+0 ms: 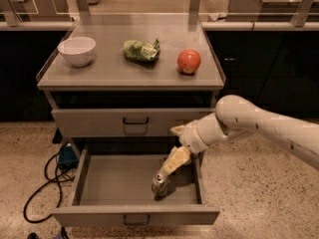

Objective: Pick 7up can from middle drawer and place on counter

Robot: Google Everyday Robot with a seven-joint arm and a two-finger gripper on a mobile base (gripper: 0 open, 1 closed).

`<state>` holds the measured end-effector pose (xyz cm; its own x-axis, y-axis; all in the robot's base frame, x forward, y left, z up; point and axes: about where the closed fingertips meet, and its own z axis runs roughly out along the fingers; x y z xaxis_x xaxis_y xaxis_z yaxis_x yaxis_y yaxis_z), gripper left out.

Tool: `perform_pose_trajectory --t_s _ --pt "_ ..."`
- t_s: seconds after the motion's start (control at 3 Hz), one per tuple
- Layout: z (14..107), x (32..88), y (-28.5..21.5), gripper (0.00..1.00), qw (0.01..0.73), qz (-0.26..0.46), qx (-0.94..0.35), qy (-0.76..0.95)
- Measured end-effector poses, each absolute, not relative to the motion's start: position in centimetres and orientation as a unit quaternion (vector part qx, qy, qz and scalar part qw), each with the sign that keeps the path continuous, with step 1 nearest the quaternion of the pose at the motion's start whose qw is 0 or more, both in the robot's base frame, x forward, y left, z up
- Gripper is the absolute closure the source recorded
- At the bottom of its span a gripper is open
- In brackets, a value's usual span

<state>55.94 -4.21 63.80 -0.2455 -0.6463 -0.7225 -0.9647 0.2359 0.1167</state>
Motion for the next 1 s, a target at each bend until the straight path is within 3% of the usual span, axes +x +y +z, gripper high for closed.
perform_pose_trajectory --t_s 0.67,1.0 --pt "50.0 53.1 -6.1 0.00 0.220 0.437 -0.453 0.745" --pt "47.8 52.3 -5.6 0.00 0.208 0.452 -0.443 0.746"
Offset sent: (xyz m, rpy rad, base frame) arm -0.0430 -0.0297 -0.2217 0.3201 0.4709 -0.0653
